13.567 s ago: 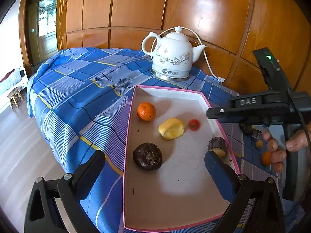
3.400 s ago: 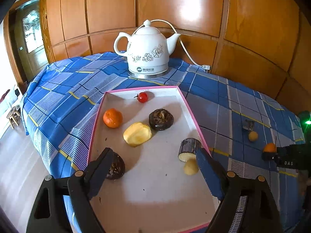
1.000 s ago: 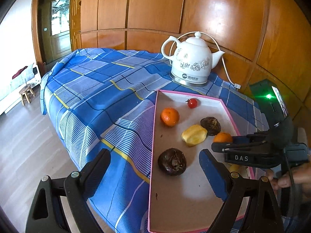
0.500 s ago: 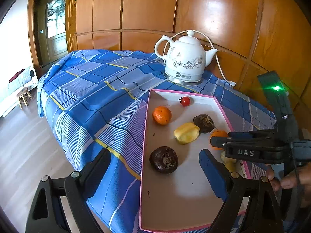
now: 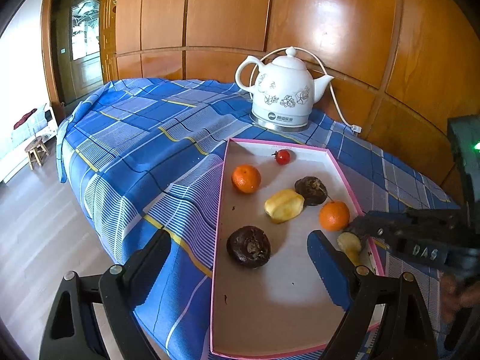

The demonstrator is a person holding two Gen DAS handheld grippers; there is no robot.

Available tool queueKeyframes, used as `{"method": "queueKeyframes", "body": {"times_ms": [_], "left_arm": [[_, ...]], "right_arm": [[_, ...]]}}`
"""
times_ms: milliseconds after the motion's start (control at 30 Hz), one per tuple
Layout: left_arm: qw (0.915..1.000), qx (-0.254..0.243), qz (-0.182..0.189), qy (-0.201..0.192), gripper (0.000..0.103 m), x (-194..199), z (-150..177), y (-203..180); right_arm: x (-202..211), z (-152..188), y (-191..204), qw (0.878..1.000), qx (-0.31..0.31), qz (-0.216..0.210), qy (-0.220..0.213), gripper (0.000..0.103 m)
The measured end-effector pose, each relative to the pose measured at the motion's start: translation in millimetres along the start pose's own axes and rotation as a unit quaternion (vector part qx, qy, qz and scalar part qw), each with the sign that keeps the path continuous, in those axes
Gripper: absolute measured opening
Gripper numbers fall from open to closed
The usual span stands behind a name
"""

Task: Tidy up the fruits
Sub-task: 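Carry the stemmed tangerine into the tray and open the right tool, then move both tools back toward the yellow fruit and dark cylinder block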

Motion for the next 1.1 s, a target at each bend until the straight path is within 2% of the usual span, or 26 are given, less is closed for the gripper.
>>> {"method": "queueKeyframes", "body": {"times_ms": [100, 300, 533, 833, 1100], "left_arm": [[1.0000, -0.002, 0.001, 0.002, 0.093, -1, 1, -1], [1.0000, -0.003, -0.002, -0.003, 0.093, 0, 0, -2], [1.0000, -0.006, 0.002, -0.002, 0.093, -1, 1, -5], [0.9998, -0.018, 0.007, -0.007, 0.093, 6, 2, -13], [0.9992, -0.037, 0.012, -0.006, 0.093, 9, 4, -25]], "right_arm": [[-11, -5, 2, 1.000, 0.010, 0.017, 0.002, 0.023], [-25, -17, 1, 1.000, 0.000, 0.025, 0.013, 0.023], [-13, -9, -1, 1.000, -0.010, 0.006, 0.005, 0.023], [16, 1, -7, 1.000, -0.015, 0.009, -0.021, 0.023], [42, 16, -33, 0.999, -0.028, 0.024, -0.034, 0.023]]}}
Point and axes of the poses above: each gripper's, at about its wrist camera, not at the fingertips, and x roughly against the way its jaws point, y to its left, z to its underside, the point moved 6 cm from there along -x, roughly the way its jaws point, and after that the axes turned 2 degrees about x, right-handed, at the moved point
